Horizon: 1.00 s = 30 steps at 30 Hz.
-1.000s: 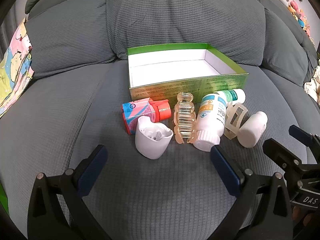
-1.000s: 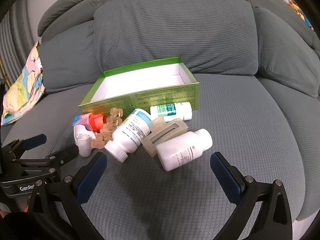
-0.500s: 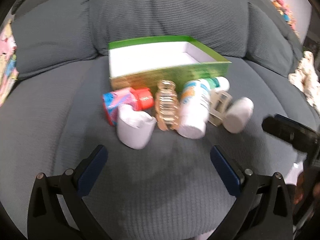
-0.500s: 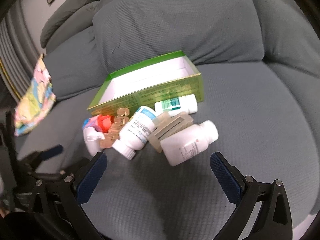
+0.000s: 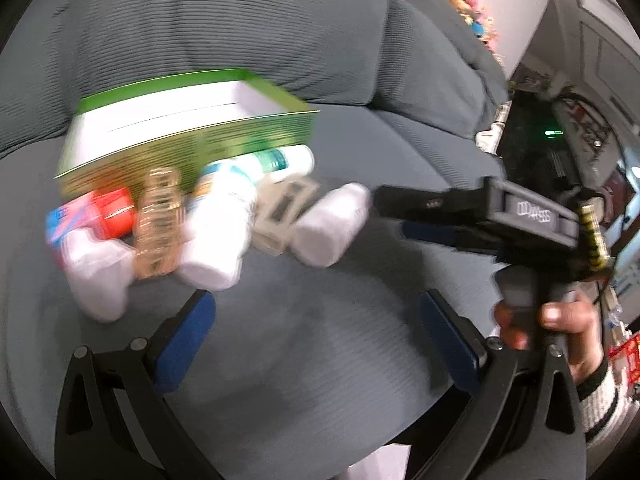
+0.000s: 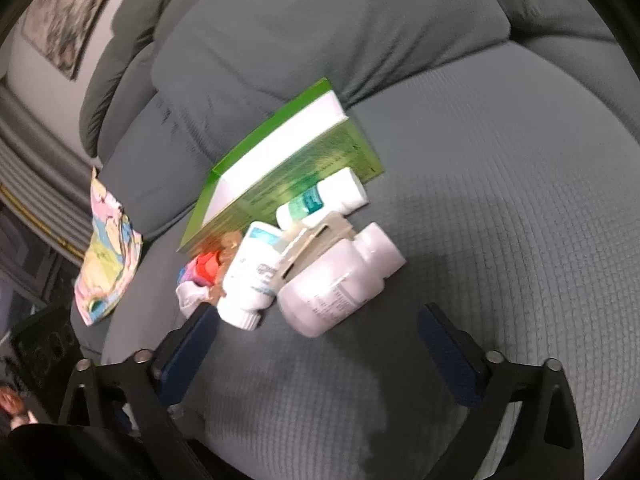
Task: Organize rigid objects
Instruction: 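Grasp the small white bottle with the right gripper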
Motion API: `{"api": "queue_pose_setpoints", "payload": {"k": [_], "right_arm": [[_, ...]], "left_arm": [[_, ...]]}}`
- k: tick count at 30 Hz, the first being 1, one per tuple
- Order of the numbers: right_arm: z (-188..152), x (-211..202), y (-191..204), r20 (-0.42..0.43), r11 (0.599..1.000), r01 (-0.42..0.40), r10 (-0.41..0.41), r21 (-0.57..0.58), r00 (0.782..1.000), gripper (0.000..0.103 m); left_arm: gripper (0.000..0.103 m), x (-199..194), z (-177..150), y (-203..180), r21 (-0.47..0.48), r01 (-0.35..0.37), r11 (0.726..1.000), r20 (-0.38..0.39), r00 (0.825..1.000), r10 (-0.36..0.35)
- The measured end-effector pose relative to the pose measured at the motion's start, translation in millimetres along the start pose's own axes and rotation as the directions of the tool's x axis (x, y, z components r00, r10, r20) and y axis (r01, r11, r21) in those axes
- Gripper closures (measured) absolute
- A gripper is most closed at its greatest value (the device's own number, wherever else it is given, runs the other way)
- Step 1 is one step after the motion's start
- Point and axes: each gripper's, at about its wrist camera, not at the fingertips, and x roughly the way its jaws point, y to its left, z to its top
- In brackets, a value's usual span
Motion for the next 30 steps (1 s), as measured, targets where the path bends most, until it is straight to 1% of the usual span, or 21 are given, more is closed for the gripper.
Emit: {"api": "queue_pose_setpoints", "payload": {"k": [2, 3, 4, 7, 8, 9, 11, 12, 14, 17, 20, 23, 26, 28, 30], "right_arm": [[4.1, 4.8, -5.9, -0.012, 1.000, -0.018, 0.018, 0.021, 1.000, 0.007], [6.7, 7.8, -7.7, -0.014, 0.999, -0.023, 0.023, 0.022, 1.000, 0.008], [9.2, 10.2, -9.2, -0.015, 0.999, -0.023, 0.024, 0.021, 1.000, 0.009], [17.2, 19.9, -17.8, -0.033, 0.999, -0.027, 0.029, 0.046, 0.999, 0.018], [18.6, 22.3, -20.5, -0.039, 0.998, -0.040, 0.042, 0.057, 0.998, 0.019], [20.6, 25.8, -23.4, -0.046, 0.996, -0.056, 0.059, 0.068, 0.997, 0.020], [22.6, 30.4, -25.7, -0.056, 0.996, -0.059, 0.063, 0.072, 0.996, 0.021], [23.7, 33.0, -26.4, -0.063, 0.995, -0.063, 0.068, 0.074, 0.996, 0.022], [25.5, 37.8, -27.3, -0.077, 0.993, -0.090, 0.096, 0.078, 0.992, 0.030], [26.0, 46.3, -27.3, -0.096, 0.990, -0.118, 0.124, 0.075, 0.988, 0.036], [27.5, 50.9, -27.0, -0.099, 0.990, -0.125, 0.130, 0.059, 0.986, 0.039], [31.0, 53.1, -32.8, -0.105, 0.987, -0.139, 0.147, 0.080, 0.984, 0.042], [32.7, 53.5, -33.6, -0.103, 0.988, -0.136, 0.143, 0.068, 0.984, 0.042], [32.7, 52.2, -33.8, -0.093, 0.989, -0.136, 0.141, 0.056, 0.986, 0.042], [32.4, 48.7, -34.7, -0.072, 0.989, -0.143, 0.146, 0.046, 0.987, 0.044]], "left_arm": [[0.004, 11.5, 6.8, -5.9, 0.011, 0.015, 1.000, -0.004, 1.000, -0.015], [0.009, 17.3, 9.9, -7.5, 0.015, 0.023, 1.000, -0.007, 1.000, -0.023], [0.011, 26.9, 14.4, -9.9, 0.016, 0.037, 0.999, -0.019, 0.999, -0.037], [0.012, 45.2, 20.9, -13.9, 0.021, 0.040, 0.999, -0.040, 0.998, -0.039], [0.019, 52.1, 23.2, -15.1, 0.025, 0.039, 0.999, -0.045, 0.998, -0.038], [0.028, 56.8, 24.3, -14.9, 0.023, 0.043, 0.999, -0.052, 0.998, -0.042], [0.034, 63.8, 26.2, -12.4, 0.010, 0.055, 0.998, -0.062, 0.997, -0.054], [0.034, 65.7, 26.8, -11.4, 0.005, 0.058, 0.998, -0.062, 0.996, -0.057], [0.034, 68.9, 27.6, -9.4, -0.004, 0.062, 0.998, -0.063, 0.996, -0.063], [0.034, 67.8, 25.9, -5.9, -0.011, 0.049, 0.999, -0.068, 0.996, -0.050], [0.034, 69.8, 26.6, -4.6, -0.005, 0.033, 0.999, -0.067, 0.997, -0.034], [0.034, 69.4, 26.5, -7.7, 0.017, 0.019, 1.000, -0.068, 0.998, -0.017], [0.035, 71.1, 28.0, -6.9, 0.025, 0.015, 1.000, -0.068, 0.998, -0.013], [0.038, 70.6, 28.0, -6.2, 0.032, 0.016, 0.999, -0.066, 0.998, -0.014], [0.048, 67.7, 28.0, -5.6, 0.040, 0.002, 0.999, -0.060, 0.998, 0.000]]}}
